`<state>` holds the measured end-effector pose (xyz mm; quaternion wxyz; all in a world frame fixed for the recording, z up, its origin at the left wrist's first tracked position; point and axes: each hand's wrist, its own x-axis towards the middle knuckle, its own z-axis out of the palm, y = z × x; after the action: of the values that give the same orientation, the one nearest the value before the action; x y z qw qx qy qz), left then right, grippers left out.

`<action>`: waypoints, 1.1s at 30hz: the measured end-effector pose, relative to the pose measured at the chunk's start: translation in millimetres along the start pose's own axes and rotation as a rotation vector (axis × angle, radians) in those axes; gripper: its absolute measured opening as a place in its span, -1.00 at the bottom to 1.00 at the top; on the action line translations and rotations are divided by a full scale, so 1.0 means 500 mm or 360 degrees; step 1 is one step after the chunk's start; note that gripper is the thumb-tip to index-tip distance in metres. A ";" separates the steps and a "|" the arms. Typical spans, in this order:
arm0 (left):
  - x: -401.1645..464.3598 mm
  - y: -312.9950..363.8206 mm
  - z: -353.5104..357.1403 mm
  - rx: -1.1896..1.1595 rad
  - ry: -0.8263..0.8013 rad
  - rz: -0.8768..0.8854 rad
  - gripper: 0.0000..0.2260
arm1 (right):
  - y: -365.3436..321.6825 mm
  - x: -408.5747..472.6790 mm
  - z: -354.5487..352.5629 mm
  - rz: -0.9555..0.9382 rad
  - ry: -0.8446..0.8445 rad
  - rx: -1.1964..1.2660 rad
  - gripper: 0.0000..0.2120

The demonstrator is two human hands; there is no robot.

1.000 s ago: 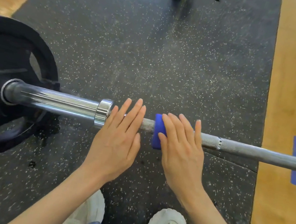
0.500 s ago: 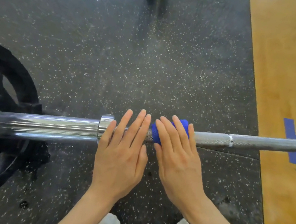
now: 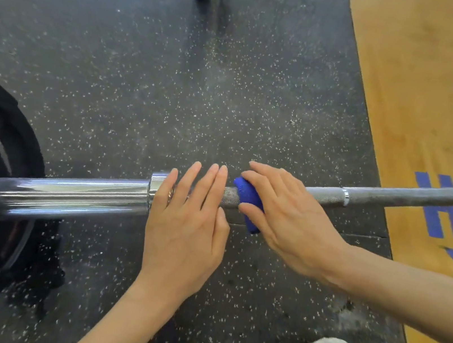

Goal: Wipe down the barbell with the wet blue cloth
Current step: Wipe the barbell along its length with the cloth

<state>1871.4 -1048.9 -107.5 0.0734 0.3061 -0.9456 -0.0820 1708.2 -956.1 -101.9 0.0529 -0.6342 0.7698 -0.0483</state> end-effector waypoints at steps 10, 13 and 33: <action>0.036 -0.020 -0.001 -0.0006 0.0108 0.0033 -0.53 | -0.108 0.043 0.074 0.0532 0.0716 0.0238 -0.56; 0.047 -0.026 0.001 0.0009 0.0120 0.0055 -0.53 | -0.104 0.094 0.061 0.0606 0.0694 0.0270 -0.62; 0.125 -0.054 0.002 0.0106 0.0193 0.0121 -0.55 | -0.064 0.093 0.081 0.0405 0.0779 0.0173 -0.59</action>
<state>1836.1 -1107.2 -108.5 0.1233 0.2765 -0.9526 -0.0290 1736.5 -1008.2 -138.4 -0.0950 -0.4982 0.8294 -0.2343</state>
